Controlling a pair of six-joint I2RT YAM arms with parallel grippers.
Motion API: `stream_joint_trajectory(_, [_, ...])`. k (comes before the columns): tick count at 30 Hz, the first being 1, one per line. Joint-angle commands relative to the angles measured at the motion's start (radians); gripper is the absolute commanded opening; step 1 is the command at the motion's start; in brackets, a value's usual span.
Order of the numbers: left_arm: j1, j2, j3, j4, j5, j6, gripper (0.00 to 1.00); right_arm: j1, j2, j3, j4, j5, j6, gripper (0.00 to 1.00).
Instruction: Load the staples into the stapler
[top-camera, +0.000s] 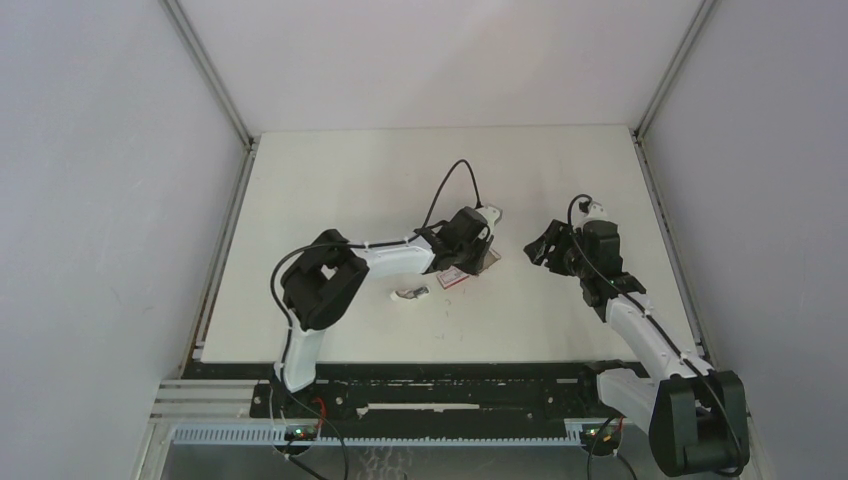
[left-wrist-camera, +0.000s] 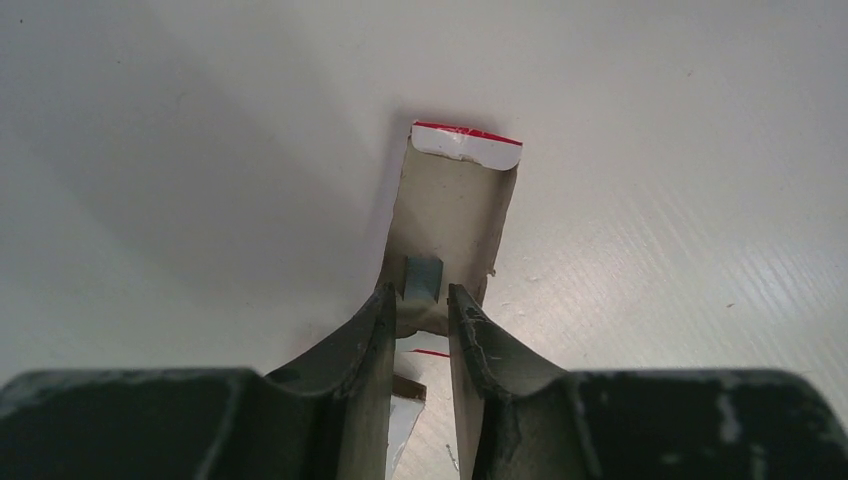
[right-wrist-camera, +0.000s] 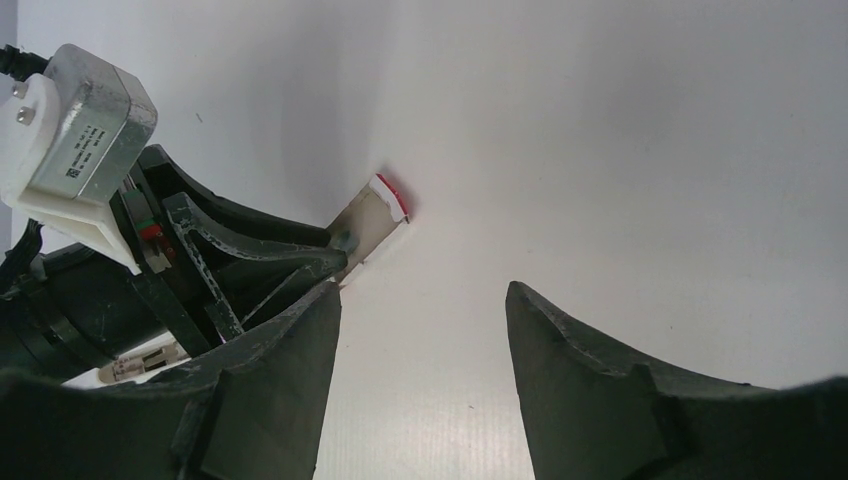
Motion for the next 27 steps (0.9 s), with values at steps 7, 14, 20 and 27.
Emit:
stream_joint_trajectory(7, [-0.006, 0.022, 0.075, 0.009, -0.006, 0.026, 0.28, -0.012, 0.003, 0.002, 0.049, -0.015, 0.020, 0.61])
stream_joint_trajectory(14, [-0.011, 0.041, 0.087, -0.003, -0.019, 0.032, 0.25, -0.017, 0.007, 0.002, 0.050, -0.018, 0.021, 0.61])
stream_joint_trajectory(20, [-0.025, 0.046, 0.091, -0.024, -0.046, 0.053, 0.22, -0.018, 0.012, 0.003, 0.052, -0.021, 0.023, 0.61])
stream_joint_trajectory(27, [-0.028, 0.025, 0.067, -0.015, -0.033, 0.042, 0.15, -0.022, 0.010, 0.000, 0.056, -0.027, 0.026, 0.61])
